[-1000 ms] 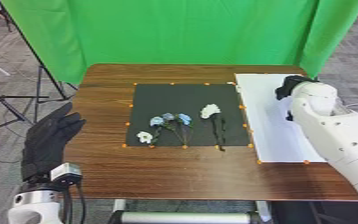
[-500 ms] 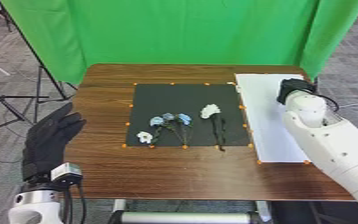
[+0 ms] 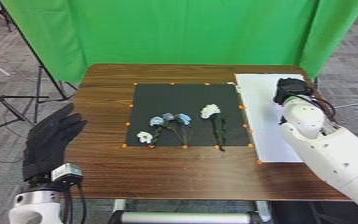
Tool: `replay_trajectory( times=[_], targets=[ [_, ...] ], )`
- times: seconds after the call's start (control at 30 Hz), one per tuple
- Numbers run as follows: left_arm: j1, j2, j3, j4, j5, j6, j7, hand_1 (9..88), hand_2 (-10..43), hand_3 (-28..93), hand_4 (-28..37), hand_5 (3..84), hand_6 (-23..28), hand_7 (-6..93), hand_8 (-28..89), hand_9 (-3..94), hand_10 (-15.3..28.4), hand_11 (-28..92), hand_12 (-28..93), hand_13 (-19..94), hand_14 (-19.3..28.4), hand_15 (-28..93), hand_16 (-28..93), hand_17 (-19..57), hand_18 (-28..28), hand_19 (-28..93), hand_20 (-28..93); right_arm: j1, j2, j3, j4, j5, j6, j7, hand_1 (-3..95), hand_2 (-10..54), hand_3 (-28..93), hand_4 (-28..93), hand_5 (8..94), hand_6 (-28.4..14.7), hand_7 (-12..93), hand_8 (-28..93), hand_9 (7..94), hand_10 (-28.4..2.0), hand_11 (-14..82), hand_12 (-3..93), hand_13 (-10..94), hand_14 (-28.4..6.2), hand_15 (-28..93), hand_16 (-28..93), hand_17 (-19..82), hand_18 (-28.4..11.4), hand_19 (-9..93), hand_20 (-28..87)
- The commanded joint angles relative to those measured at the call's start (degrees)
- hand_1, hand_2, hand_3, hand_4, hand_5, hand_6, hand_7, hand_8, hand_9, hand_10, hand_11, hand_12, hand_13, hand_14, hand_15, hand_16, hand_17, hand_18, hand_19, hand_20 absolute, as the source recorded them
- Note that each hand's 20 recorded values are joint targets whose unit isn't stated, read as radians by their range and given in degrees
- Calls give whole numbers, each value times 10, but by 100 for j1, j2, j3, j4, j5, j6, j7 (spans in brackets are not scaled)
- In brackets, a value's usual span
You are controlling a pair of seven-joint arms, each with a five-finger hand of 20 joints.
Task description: Arrange flowers
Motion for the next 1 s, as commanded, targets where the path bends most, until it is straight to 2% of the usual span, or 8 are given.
replay_trajectory(
  times=[0.03, 0.27, 0.43, 0.53, 0.73, 1.0],
  targets=[
    [128, 114, 22, -50, -99, 91, 39, 267, 56, 805, -183, 447, 125, 127, -92, 397, 221, 381, 89, 284, 284, 688, -169, -84, 239, 632, 33, -268, 43, 156, -727, 13, 275, -44, 554, -93, 798, -283, 780, -7, 292, 10, 896, -55, 163, 389, 807, -35, 673, 214, 459, -186, 932, 101],
    [119, 118, -8, -60, -64, 69, 3, 267, 56, 805, -183, 447, 125, 127, -92, 395, 221, 382, 89, 284, 284, 688, -169, -84, 239, 632, 33, -950, 10, 521, -1585, 10, 136, -145, 554, -94, 800, -283, 786, -10, 282, 17, 898, -57, 163, 389, 808, -37, 674, 218, 463, -187, 932, 109],
    [143, 171, -28, -76, -80, 101, 15, 267, 56, 805, -184, 448, 125, 126, -92, 396, 220, 382, 89, 284, 284, 688, -169, -84, 239, 632, 33, -1424, -117, 741, -2027, 38, 45, -200, 555, -94, 800, -283, 789, -11, 275, 23, 898, -58, 164, 387, 809, -38, 674, 218, 464, -188, 932, 113],
    [135, 173, -17, -76, -87, 120, 46, 266, 55, 806, -183, 448, 126, 125, -92, 396, 220, 382, 89, 284, 284, 688, -169, -84, 239, 632, 33, -1589, -218, 770, -2171, 58, 40, -242, 555, -95, 801, -283, 790, -12, 271, 26, 899, -60, 165, 385, 810, -39, 674, 219, 465, -190, 932, 117],
    [101, 139, -22, -67, -38, 77, -36, 266, 56, 806, -183, 447, 126, 126, -91, 396, 221, 381, 89, 283, 284, 688, -169, -84, 239, 632, 32, -1877, -345, 793, -2351, 62, 35, -245, 560, -94, 796, -283, 792, -14, 264, 31, 899, -61, 167, 383, 811, -40, 673, 219, 466, -192, 932, 122],
    [65, 135, -26, -54, -17, 64, -80, 266, 56, 805, -184, 448, 125, 125, -91, 396, 221, 381, 89, 284, 284, 688, -169, -84, 239, 633, 32, -2111, -466, 734, -2565, 9, 30, -291, 558, -94, 798, -283, 793, -14, 260, 36, 898, -61, 167, 382, 812, -40, 673, 220, 466, -193, 932, 125]
  ],
)
